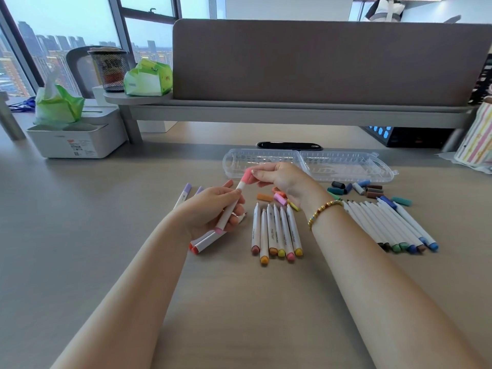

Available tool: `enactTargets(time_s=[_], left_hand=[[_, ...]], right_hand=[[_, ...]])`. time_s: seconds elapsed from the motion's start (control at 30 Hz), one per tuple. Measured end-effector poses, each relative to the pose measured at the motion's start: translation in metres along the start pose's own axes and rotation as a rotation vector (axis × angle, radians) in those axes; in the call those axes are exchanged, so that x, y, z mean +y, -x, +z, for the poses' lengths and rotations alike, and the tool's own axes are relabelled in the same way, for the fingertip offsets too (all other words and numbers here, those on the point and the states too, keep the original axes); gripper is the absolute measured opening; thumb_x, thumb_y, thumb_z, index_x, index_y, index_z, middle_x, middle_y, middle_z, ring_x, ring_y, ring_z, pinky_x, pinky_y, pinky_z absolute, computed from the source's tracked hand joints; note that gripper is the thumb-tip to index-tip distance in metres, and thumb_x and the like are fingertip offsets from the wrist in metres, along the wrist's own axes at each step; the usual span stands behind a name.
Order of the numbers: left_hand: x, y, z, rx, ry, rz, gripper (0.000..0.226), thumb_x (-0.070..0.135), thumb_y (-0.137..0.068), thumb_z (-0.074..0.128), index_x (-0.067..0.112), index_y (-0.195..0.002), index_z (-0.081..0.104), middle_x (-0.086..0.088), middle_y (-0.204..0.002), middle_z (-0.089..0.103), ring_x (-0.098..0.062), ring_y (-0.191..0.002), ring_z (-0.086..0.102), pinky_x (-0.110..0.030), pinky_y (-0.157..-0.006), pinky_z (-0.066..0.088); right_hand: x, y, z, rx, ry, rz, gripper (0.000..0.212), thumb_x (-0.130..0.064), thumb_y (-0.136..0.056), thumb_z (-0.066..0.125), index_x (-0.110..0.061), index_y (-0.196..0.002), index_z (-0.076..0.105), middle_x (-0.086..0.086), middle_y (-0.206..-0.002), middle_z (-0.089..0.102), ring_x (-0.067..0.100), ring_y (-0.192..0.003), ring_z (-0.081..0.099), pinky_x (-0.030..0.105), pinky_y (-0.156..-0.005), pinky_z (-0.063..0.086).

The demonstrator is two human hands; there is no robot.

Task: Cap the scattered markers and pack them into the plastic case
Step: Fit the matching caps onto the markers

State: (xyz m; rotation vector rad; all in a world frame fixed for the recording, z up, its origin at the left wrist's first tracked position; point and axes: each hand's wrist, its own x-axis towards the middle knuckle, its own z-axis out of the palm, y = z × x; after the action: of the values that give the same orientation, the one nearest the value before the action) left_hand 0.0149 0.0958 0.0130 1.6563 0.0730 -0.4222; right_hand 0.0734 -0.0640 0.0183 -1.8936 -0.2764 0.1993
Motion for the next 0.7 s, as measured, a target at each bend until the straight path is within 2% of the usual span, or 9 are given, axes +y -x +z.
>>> enactTargets(time_s=[0.03, 0.13, 0.2, 0.27, 0.37, 0.5, 0.53, 0.6, 0.7], left_hand=[[-0.0002, -0.0002, 0.0004, 0.002, 0.026, -0.003, 0.025, 0.022, -0.101, 0.039, 0.005, -0.088, 0.052, -0.004, -0.062, 0.051, -0.009, -0.045, 0.048, -0.017, -0.043, 0.045], [-0.0016, -0.0022, -0.0008, 0.011, 0.053, 0.007, 0.026, 0.021, -0.101, 0.038, 0.004, -0.092, 0.055, -0.004, -0.065, 0.052, -0.008, -0.045, 0.049, -0.015, -0.042, 0.043], [-0.0015, -0.0025, -0.0009, 0.006, 0.095, 0.007, 0.026, 0.020, -0.100, 0.039, 0.002, -0.093, 0.057, -0.004, -0.067, 0.052, -0.007, -0.045, 0.051, -0.015, -0.041, 0.045], [-0.0008, -0.0012, 0.0002, -0.011, 0.175, -0.007, 0.025, 0.018, -0.100, 0.041, 0.000, -0.092, 0.057, -0.006, -0.065, 0.056, -0.008, -0.046, 0.057, -0.016, -0.044, 0.050], [0.0003, 0.0001, 0.0024, 0.000, 0.250, -0.021, 0.024, 0.015, -0.098, 0.044, -0.003, -0.090, 0.058, -0.008, -0.060, 0.063, -0.011, -0.049, 0.063, -0.020, -0.050, 0.055], [0.0008, -0.0010, 0.0015, 0.040, 0.274, -0.018, 0.022, 0.014, -0.096, 0.048, -0.002, -0.088, 0.061, -0.006, -0.059, 0.065, -0.010, -0.049, 0.062, -0.019, -0.050, 0.055], [0.0011, -0.0016, 0.0007, 0.048, 0.271, -0.013, 0.021, 0.014, -0.096, 0.050, -0.001, -0.089, 0.062, -0.006, -0.060, 0.066, -0.010, -0.049, 0.063, -0.019, -0.051, 0.055], [0.0023, -0.0024, -0.0007, 0.053, 0.240, -0.004, 0.020, 0.015, -0.095, 0.051, 0.000, -0.090, 0.063, -0.005, -0.063, 0.067, -0.010, -0.051, 0.064, -0.019, -0.052, 0.056], [0.0052, -0.0027, -0.0007, 0.069, 0.106, 0.020, 0.019, 0.017, -0.094, 0.052, 0.004, -0.091, 0.065, -0.004, -0.066, 0.067, -0.009, -0.051, 0.064, -0.019, -0.052, 0.056]], right_hand=[[-0.0013, 0.0011, -0.0011, 0.002, 0.087, -0.034, 0.024, -0.011, -0.095, 0.052, -0.006, -0.113, 0.067, 0.002, -0.101, 0.067, 0.006, -0.085, 0.056, 0.007, -0.061, 0.043], [-0.0026, 0.0005, -0.0029, 0.027, 0.278, -0.107, 0.025, -0.012, -0.095, 0.050, -0.011, -0.110, 0.070, 0.001, -0.122, 0.064, 0.009, -0.105, 0.055, 0.017, -0.079, 0.043], [-0.0024, -0.0002, -0.0036, 0.029, 0.335, -0.126, 0.029, -0.007, -0.096, 0.045, -0.013, -0.111, 0.070, 0.001, -0.123, 0.063, -0.007, -0.074, 0.058, 0.008, -0.065, 0.042], [-0.0028, 0.0003, -0.0044, 0.032, 0.382, -0.128, 0.035, -0.001, -0.095, 0.041, -0.014, -0.112, 0.069, 0.001, -0.120, 0.064, -0.009, -0.048, 0.051, 0.005, -0.048, 0.037], [-0.0027, 0.0020, -0.0022, 0.038, 0.419, -0.132, 0.039, 0.004, -0.094, 0.038, -0.013, -0.113, 0.068, 0.002, -0.120, 0.063, -0.015, -0.045, 0.047, 0.003, -0.043, 0.034], [-0.0052, 0.0057, -0.0008, 0.030, 0.397, -0.172, 0.036, 0.001, -0.096, 0.038, -0.010, -0.116, 0.066, 0.003, -0.120, 0.063, -0.009, -0.054, 0.054, 0.002, -0.047, 0.038], [-0.0050, 0.0062, -0.0014, 0.024, 0.363, -0.179, 0.033, -0.003, -0.097, 0.040, -0.011, -0.115, 0.066, 0.001, -0.116, 0.065, -0.007, -0.063, 0.059, 0.005, -0.057, 0.045], [-0.0026, 0.0065, -0.0030, 0.019, 0.240, -0.161, 0.026, -0.015, -0.098, 0.045, -0.013, -0.111, 0.067, -0.007, -0.100, 0.066, 0.007, -0.088, 0.060, 0.025, -0.080, 0.049], [0.0021, 0.0036, -0.0023, 0.024, 0.063, -0.123, 0.022, -0.025, -0.095, 0.052, -0.012, -0.103, 0.067, -0.008, -0.088, 0.064, 0.009, -0.087, 0.054, 0.026, -0.076, 0.040]])
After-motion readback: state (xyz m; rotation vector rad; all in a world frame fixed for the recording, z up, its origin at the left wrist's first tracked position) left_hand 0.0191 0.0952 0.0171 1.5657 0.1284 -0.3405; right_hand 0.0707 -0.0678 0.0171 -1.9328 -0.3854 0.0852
